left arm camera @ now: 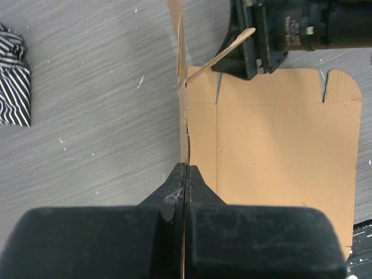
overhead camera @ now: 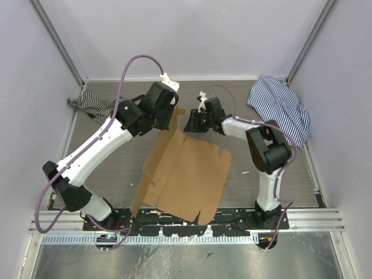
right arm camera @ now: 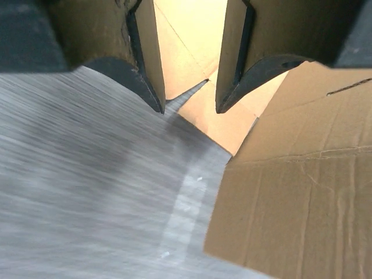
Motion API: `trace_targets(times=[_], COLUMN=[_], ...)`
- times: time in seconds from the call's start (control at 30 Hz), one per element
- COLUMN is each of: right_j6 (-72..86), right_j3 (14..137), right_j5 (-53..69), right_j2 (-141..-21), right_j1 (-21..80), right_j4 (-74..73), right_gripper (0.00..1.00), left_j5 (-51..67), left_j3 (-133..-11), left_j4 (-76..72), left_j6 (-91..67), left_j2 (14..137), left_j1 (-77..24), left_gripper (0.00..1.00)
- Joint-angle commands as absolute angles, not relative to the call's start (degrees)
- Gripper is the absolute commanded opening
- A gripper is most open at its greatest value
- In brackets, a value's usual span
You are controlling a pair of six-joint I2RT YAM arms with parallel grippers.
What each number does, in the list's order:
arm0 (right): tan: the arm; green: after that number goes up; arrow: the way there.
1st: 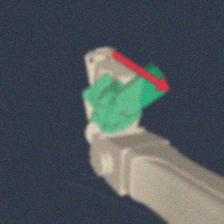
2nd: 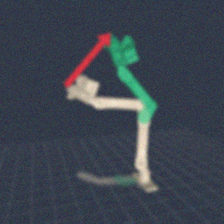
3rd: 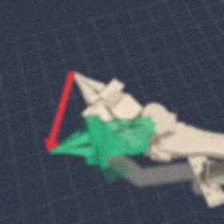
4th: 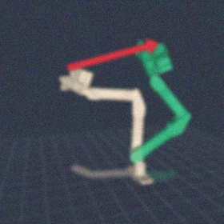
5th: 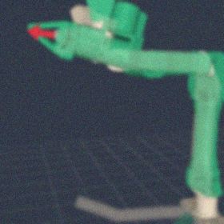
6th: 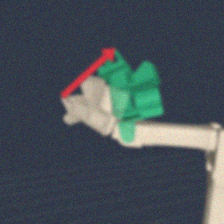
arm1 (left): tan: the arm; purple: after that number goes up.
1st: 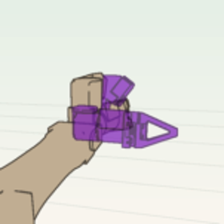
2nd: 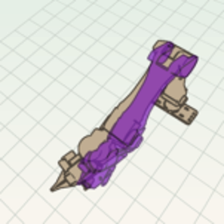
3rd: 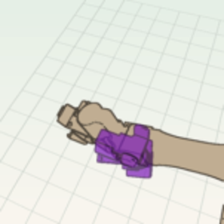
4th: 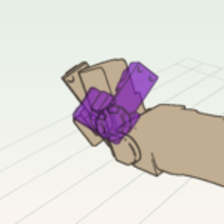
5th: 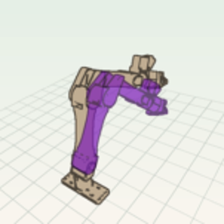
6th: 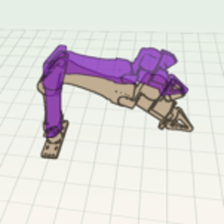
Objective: Fold the paper box
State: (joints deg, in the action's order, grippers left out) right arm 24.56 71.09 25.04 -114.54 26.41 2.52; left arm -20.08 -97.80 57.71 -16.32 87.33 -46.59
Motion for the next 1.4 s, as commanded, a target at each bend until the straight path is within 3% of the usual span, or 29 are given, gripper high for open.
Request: trace_targets(times=[0.0,0.17,0.3,0.4,0.7,1.37], right_j6=[24.8,24.0,20.8,21.6,19.5,15.9], right_j3=[69.6,68.5,70.0,69.5,72.0,66.4], right_j5=[13.2,12.0,20.4,24.7,33.6,23.7], right_j2=[-105.6,-102.8,-105.6,-108.0,-114.1,-105.3], right_j1=[24.5,22.3,19.6,16.5,15.6,22.6], right_j4=[-0.7,-3.2,-3.8,-0.9,0.6,-3.3], right_gripper=[0.46,0.48,0.59,0.62,0.59,0.5], left_j5=[-16.0,-8.7,-3.4,-0.4,2.9,2.9], left_j3=[-102.1,-102.9,-101.4,-100.4,-102.3,-99.6], left_j4=[53.7,50.2,47.8,45.4,44.7,43.6], left_j6=[-9.2,-5.3,-3.4,-2.5,-2.3,-3.6], left_j2=[89.6,92.8,94.1,94.2,95.5,95.3], left_j1=[-45.6,-43.7,-41.6,-39.8,-37.9,-37.9], left_gripper=[0.0,0.0,0.0,0.0,0.0,0.0])
